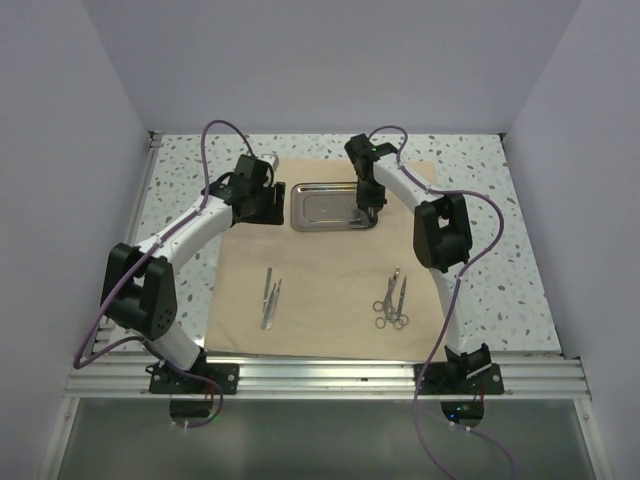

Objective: Open and lay out the surgical kit
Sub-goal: Pick up the medical item from the container.

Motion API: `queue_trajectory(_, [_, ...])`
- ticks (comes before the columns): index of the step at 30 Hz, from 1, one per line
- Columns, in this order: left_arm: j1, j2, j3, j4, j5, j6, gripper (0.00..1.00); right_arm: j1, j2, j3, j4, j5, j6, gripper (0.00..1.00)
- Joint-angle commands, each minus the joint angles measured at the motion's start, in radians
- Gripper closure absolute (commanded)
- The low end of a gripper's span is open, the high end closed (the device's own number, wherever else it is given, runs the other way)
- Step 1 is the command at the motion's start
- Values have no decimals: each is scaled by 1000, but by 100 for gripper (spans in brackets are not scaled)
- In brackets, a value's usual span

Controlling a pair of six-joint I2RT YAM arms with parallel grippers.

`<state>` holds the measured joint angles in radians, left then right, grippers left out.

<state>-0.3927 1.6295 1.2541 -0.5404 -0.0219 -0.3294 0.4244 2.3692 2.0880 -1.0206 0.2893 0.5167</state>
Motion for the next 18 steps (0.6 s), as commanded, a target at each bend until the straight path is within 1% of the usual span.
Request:
queue_trajectory(1, [9, 6, 18, 17, -12, 12, 36, -3, -1, 0, 19, -24, 17, 74])
queue_trajectory(5, [9, 10, 19, 14, -13, 12, 37, -4, 4, -14, 43, -47, 19, 75])
queue_trajectory(12, [9, 18, 33, 5, -16, 12, 36, -4, 22, -39, 53, -44, 14, 75])
queue_trajectory(14, [9, 20, 39, 0, -23, 15, 36, -4, 28, -46, 53, -42, 11, 78])
queue_trajectory(16, [9, 21, 41, -4, -27, 18, 36, -6, 38, -52, 50, -44, 11, 86])
queue_trajectory(17, [9, 21, 44, -7, -30, 18, 37, -7, 41, -58, 51, -45, 9, 92])
queue_trajectory(18, [9, 21, 45, -7, -32, 20, 36, -7, 42, -60, 47, -47, 9, 95])
